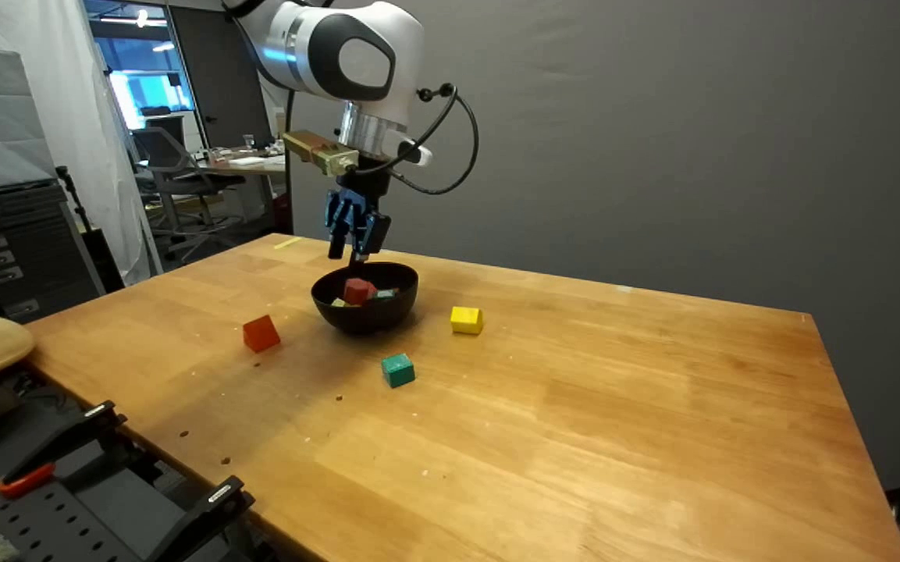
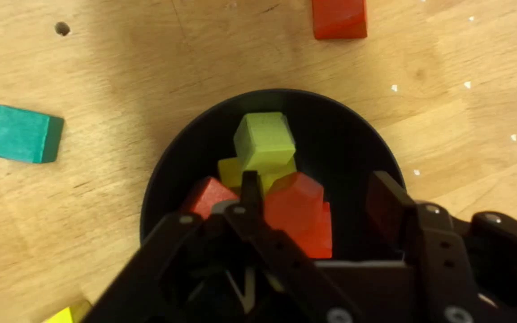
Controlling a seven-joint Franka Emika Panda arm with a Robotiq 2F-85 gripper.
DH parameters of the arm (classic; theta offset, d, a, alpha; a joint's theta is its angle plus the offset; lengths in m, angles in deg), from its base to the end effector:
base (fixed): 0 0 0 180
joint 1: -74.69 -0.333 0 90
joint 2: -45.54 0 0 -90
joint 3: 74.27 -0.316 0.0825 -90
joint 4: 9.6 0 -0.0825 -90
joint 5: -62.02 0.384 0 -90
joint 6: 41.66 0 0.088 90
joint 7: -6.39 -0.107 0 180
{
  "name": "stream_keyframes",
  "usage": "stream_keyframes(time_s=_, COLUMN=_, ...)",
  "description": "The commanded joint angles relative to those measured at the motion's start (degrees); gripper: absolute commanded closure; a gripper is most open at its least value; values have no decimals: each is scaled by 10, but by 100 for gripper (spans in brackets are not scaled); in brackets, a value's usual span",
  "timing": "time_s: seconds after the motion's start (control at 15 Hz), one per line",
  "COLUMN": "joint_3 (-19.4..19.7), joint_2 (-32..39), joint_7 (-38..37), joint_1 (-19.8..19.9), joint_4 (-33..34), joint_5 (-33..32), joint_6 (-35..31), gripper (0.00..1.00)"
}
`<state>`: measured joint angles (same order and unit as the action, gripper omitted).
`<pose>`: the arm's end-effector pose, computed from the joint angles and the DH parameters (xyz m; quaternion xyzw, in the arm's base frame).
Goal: Put all the blocks inside the black bowl
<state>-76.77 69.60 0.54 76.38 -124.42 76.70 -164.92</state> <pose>0.5757 0.0183 0.2274 -0.9769 0.1277 0.1410 0.0973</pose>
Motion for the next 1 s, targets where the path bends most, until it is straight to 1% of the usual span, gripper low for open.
stream_keyframes(time_s=0.0, joint_3=5, joint_2=-47, joint_7=-6, joint_1=-13, joint_4=-41, joint_5=-3, joint_6=-46, gripper=3)
stream_keyframes(time_s=0.07, joint_3=3, joint_2=-60, joint_7=-10, joint_1=-16, joint_4=-53, joint_5=0, joint_6=-57, gripper=0)
stream_keyframes(time_s=0.13, joint_3=1, joint_2=-74, joint_7=-15, joint_1=-19, joint_4=-63, joint_5=0, joint_6=-43, gripper=0)
stream_keyframes(time_s=0.27, joint_3=-7, joint_2=-104, joint_7=-29, joint_1=-32, joint_4=-103, joint_5=6, joint_6=-46, gripper=0)
stream_keyframes(time_s=0.4, joint_3=-12, joint_2=-115, joint_7=-75, joint_1=-59, joint_4=-143, joint_5=-5, joint_6=-86, gripper=0)
stream_keyframes(time_s=0.53, joint_3=-18, joint_2=-106, joint_7=-117, joint_1=-89, joint_4=-178, joint_5=-26, joint_6=-158, gripper=0)
stream_keyframes(time_s=0.67, joint_3=-21, joint_2=-80, joint_7=-155, joint_1=-116, joint_4=-202, joint_5=-44, joint_6=-240, gripper=0)
stream_keyframes(time_s=0.8, joint_3=-12, joint_2=-51, joint_7=-205, joint_1=-145, joint_4=-215, joint_5=-74, joint_6=-309, gripper=0)
stream_keyframes(time_s=0.93, joint_3=16, joint_2=-29, joint_7=-265, joint_1=-180, joint_4=-225, joint_5=-120, joint_6=-351, gripper=0)
